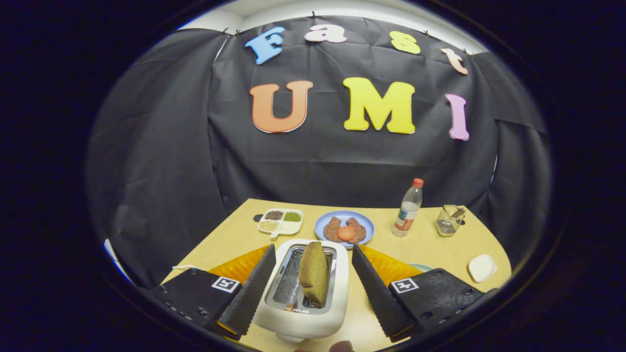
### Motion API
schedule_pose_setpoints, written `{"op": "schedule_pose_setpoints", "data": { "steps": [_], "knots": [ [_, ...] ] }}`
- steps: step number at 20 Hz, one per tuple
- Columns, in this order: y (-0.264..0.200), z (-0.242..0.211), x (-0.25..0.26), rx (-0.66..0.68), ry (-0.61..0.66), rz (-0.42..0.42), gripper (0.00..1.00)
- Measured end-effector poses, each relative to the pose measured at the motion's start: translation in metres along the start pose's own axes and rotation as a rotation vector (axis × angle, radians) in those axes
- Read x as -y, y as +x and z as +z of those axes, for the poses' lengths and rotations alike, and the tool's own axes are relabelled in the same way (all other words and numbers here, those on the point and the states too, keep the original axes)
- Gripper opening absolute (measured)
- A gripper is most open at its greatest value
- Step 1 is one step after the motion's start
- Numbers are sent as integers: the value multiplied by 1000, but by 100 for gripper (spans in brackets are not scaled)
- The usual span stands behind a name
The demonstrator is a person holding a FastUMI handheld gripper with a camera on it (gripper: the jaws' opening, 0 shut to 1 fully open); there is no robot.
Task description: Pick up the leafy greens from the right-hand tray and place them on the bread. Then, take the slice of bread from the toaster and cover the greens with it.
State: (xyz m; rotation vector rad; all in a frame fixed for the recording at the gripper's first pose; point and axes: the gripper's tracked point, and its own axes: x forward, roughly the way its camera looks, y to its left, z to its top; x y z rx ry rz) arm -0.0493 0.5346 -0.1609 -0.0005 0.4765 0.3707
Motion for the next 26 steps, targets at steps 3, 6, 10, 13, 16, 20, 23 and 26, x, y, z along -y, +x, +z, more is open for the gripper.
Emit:
{"op": "schedule_pose_setpoints", "data": {
  "steps": [3,6,10,13,16,20,23,26],
  "knots": [
    [15,-8,2,-13,-13,-26,96],
    [29,-24,2,-45,-40,-44,95],
    [36,-37,0,-82,-61,-34,66],
    [40,-37,3,-87,-59,-47,37],
    [41,-34,6,-86,-62,-51,18],
    [30,-26,6,-95,-26,-14,8],
    [8,0,4,-65,13,34,8],
    [-13,35,15,5,34,59,8]
  ]
}}
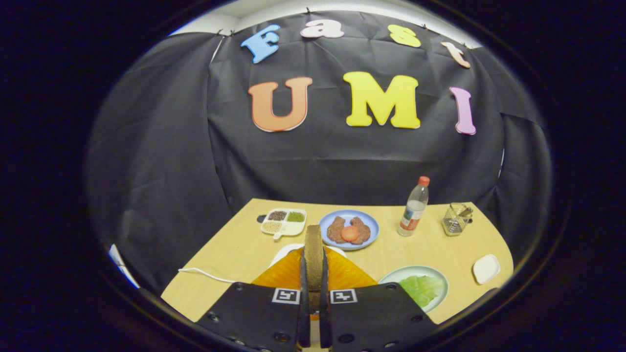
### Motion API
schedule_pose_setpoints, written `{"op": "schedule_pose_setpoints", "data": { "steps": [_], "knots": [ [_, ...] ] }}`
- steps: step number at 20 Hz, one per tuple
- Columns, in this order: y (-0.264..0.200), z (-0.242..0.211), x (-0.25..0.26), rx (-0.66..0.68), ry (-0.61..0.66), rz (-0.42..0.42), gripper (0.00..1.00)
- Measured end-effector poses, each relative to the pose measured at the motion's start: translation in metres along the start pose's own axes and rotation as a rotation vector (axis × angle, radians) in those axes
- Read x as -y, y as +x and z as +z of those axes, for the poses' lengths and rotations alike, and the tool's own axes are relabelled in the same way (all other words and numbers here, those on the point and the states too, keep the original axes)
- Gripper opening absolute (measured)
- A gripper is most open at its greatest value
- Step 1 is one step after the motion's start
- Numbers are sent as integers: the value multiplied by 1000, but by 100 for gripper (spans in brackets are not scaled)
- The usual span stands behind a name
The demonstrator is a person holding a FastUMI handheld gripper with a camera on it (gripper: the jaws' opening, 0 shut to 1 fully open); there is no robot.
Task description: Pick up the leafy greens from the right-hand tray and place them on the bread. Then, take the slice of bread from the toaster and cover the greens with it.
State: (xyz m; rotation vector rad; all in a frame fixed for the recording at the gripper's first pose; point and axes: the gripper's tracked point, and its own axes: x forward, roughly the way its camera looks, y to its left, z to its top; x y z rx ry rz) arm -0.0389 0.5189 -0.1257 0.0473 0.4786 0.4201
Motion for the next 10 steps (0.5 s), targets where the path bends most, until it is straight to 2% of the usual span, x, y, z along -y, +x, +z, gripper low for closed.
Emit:
{"op": "schedule_pose_setpoints", "data": {
  "steps": [5,10],
  "knots": [
    [-27,34,46,69,35,-19,8],
    [-38,27,118,77,52,-95,8]
  ]
}}
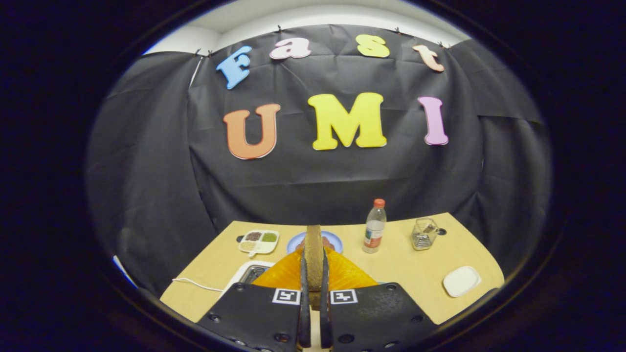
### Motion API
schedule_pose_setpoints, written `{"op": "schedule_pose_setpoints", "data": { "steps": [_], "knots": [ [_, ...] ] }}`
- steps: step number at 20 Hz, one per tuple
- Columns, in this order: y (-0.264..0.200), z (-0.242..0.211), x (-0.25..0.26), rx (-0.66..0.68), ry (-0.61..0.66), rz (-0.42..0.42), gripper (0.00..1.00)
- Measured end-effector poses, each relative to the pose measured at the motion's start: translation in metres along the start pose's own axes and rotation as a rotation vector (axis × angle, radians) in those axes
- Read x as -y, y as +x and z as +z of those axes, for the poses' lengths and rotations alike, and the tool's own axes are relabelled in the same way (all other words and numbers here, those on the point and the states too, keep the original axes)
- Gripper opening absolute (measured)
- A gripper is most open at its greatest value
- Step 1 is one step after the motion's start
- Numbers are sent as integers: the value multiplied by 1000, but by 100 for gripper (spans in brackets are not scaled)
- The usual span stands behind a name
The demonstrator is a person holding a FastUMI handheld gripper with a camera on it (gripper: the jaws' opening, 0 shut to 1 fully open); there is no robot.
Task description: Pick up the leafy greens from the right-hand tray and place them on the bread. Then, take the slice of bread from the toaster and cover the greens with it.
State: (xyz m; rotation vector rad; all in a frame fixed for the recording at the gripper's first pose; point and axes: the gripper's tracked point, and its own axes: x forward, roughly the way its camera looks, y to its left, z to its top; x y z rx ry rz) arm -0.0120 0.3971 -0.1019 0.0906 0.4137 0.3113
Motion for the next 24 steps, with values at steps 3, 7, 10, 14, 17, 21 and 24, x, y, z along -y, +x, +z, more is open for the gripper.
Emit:
{"op": "schedule_pose_setpoints", "data": {
  "steps": [3,7,10,14,17,21,24],
  "knots": [
    [13,-22,33,-28,-9,-31,8],
    [27,-56,57,-75,8,-31,8],
    [39,-85,59,-119,38,-7,8],
    [54,-114,57,-157,90,18,8],
    [64,-130,61,-171,145,42,7],
    [72,-149,77,-196,200,43,8],
    [75,-162,98,-215,201,7,8]
  ]
}}
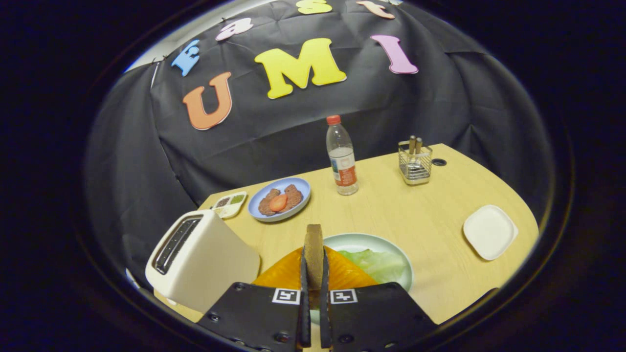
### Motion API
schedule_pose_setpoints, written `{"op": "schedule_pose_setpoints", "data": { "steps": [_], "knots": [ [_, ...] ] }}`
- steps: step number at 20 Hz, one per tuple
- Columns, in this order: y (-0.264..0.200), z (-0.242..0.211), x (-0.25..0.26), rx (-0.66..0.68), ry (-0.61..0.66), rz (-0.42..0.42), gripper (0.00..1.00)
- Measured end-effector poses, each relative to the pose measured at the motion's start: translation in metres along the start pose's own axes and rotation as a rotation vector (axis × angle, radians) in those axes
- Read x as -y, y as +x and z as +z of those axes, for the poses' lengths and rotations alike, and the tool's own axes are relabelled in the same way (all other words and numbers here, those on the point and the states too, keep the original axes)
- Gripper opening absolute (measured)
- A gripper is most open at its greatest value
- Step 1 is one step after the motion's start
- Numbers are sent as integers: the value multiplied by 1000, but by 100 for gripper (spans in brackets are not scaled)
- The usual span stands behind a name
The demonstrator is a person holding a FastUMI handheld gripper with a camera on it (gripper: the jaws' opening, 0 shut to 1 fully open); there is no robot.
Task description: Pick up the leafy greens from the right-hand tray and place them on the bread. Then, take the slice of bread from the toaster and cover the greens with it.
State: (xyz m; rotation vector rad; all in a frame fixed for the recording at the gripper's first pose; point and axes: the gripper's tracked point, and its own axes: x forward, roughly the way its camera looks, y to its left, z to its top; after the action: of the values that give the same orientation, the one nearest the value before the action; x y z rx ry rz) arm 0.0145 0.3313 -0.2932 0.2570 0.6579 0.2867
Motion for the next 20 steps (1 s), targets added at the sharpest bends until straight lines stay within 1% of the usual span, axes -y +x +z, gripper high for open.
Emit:
{"op": "schedule_pose_setpoints", "data": {
  "steps": [2,3,4,5,6,7,10,13,14,17,20],
  "knots": [
    [3,-3,13,-6,-2,-17,12],
    [3,-2,18,-9,-15,-28,13],
    [5,-6,25,-17,-28,-43,20],
    [6,-6,31,-16,-42,-56,24],
    [7,-6,36,-15,-54,-72,25],
    [6,-6,43,-17,-60,-89,35],
    [4,-7,60,-13,-63,-118,55],
    [-5,4,74,10,-74,-131,76],
    [-11,13,75,27,-90,-132,83],
    [-45,62,78,127,-151,-134,96],
    [-93,120,72,240,-222,-127,96]
  ]
}}
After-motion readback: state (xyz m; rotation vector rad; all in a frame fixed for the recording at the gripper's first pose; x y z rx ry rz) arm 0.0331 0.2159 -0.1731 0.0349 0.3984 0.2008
